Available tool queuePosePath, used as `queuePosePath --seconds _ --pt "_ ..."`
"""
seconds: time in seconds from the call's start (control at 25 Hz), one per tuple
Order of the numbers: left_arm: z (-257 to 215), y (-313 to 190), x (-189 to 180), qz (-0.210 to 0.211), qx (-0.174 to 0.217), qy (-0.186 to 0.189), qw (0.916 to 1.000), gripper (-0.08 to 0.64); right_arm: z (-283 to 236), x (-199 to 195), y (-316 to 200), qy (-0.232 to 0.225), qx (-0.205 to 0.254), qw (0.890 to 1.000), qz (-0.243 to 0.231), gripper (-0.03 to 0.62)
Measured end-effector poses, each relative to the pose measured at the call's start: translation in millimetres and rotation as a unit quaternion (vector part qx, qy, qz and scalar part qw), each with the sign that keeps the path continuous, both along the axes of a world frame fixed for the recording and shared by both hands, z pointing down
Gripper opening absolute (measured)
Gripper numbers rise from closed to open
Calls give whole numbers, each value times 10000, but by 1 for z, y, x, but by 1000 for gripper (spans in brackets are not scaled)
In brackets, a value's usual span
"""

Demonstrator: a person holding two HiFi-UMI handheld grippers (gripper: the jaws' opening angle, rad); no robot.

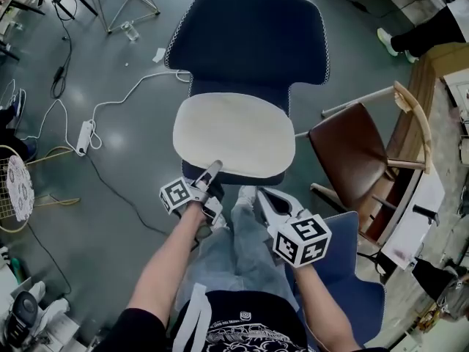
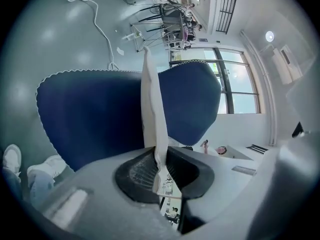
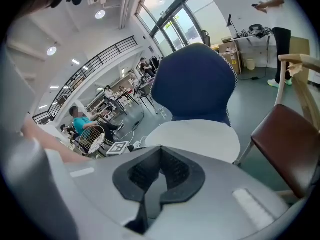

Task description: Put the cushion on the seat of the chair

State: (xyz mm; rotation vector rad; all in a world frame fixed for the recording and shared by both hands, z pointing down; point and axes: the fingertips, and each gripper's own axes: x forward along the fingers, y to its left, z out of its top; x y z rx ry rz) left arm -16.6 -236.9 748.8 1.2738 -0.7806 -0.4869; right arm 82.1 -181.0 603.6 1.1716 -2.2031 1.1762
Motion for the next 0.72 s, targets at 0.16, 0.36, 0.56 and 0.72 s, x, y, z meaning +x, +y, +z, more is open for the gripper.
queuePosePath --seconds 0.16,0.36,0.56,0.72 --pt "24 12 2 48 -153 -286 9995 52 15 6 26 77 -142 9998 110 -3" --pt "46 30 16 183 -293 -316 9989 102 30 10 52 142 -286 9994 166 -3" --pt "67 42 25 121 -617 -532 9966 192 36 17 66 180 -322 9992 133 -3" --pt "73 53 29 19 -856 -737 9936 261 40 18 76 168 -354 9991 132 -3"
